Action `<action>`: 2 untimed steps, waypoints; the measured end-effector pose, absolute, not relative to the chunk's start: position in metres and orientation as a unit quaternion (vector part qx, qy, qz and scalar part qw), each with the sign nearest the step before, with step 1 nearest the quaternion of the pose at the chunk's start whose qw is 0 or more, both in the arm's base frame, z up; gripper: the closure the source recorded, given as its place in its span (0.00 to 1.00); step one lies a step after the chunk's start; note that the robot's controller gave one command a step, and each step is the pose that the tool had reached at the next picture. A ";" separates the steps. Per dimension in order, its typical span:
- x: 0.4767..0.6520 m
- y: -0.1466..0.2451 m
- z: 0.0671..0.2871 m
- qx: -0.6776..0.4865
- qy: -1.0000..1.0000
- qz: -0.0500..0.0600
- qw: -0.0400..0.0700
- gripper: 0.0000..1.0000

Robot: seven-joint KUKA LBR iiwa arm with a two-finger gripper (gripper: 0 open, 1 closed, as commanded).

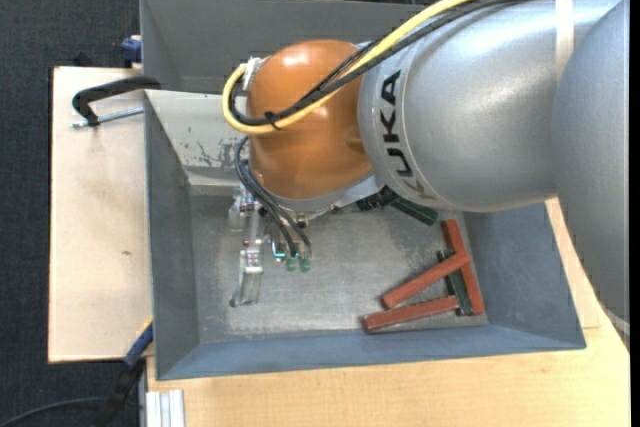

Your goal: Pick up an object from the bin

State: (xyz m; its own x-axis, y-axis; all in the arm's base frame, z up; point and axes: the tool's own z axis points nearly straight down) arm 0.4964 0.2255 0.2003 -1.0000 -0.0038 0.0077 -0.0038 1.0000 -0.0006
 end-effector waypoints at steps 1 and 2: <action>0.512 0.092 0.067 0.111 -0.994 0.002 0.003 0.00; 0.494 0.046 0.102 0.080 -0.997 0.001 0.000 0.00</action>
Offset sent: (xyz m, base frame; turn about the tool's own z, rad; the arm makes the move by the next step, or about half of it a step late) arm 0.0160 -0.1300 -0.1303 -0.2235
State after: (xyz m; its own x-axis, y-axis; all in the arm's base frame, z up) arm 0.4936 0.0464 0.1018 -0.9873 -0.1587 -0.0006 -0.1587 0.9873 -0.0011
